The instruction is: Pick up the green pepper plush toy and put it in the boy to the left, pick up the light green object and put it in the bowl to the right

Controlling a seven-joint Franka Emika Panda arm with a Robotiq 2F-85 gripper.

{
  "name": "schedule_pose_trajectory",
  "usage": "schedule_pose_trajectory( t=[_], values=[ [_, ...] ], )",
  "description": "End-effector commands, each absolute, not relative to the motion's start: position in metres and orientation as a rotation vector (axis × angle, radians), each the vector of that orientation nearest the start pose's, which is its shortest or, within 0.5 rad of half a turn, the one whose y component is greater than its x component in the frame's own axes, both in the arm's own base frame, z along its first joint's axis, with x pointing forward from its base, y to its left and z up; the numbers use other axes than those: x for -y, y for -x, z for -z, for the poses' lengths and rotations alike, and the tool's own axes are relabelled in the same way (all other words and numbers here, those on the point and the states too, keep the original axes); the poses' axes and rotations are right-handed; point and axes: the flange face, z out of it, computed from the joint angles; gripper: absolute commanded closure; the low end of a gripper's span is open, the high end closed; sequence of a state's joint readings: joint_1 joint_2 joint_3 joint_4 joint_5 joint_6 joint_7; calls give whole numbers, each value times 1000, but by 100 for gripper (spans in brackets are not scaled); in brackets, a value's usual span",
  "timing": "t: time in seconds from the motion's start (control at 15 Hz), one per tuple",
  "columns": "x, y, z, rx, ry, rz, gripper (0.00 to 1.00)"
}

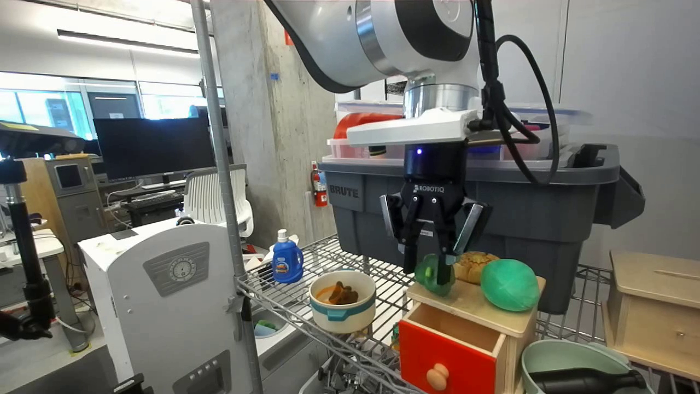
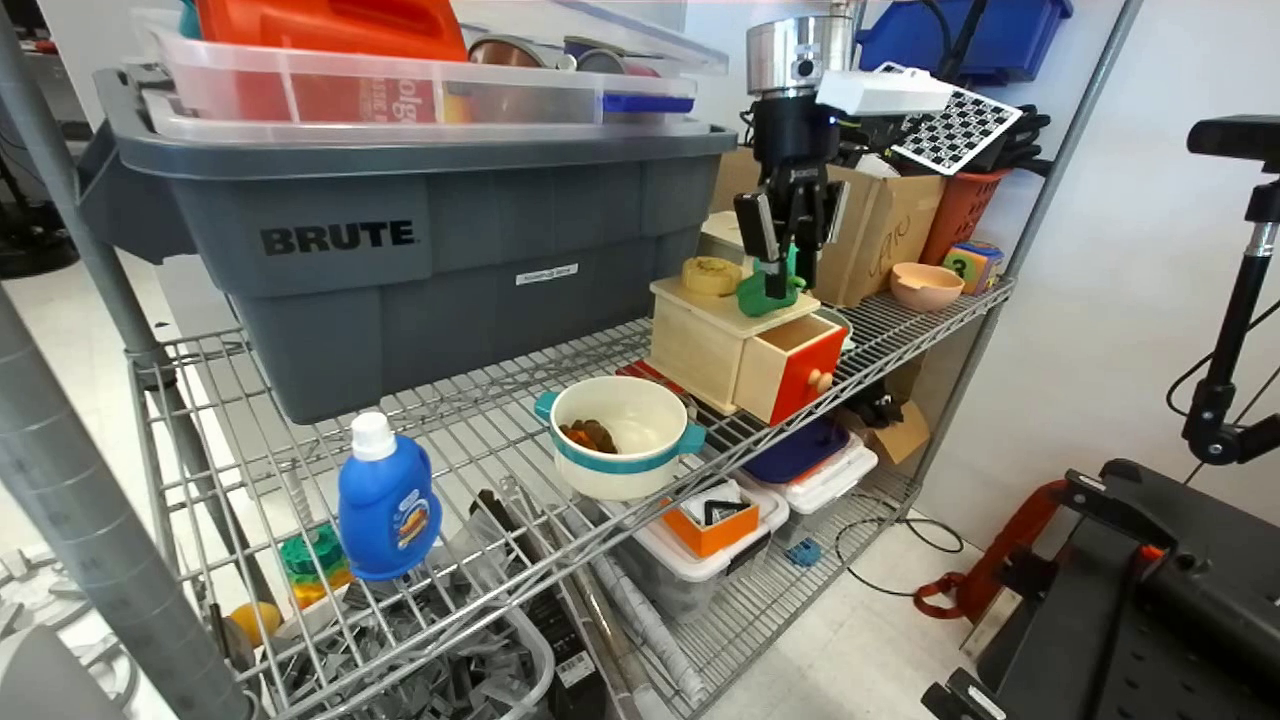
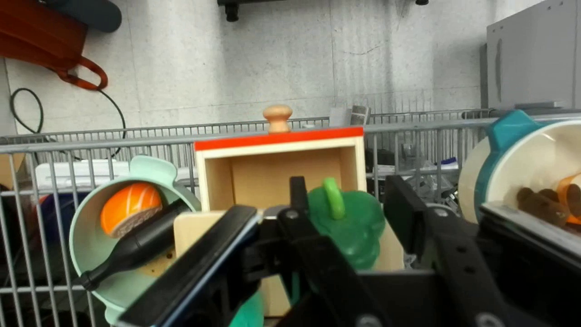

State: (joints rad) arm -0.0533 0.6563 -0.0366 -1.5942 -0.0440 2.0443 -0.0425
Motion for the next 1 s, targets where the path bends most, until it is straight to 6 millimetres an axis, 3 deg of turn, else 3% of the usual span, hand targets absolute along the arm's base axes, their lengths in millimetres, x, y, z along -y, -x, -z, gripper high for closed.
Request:
schedule_pose_trajectory(
  t=[0.0,0.47,0.93],
  values=[
    [70,-646,-233,-89,3168,-353,77],
    [87,-621,-239,-145,3151,-358,77],
    [83,-613,-260,-142,3155,-340,77]
  ],
)
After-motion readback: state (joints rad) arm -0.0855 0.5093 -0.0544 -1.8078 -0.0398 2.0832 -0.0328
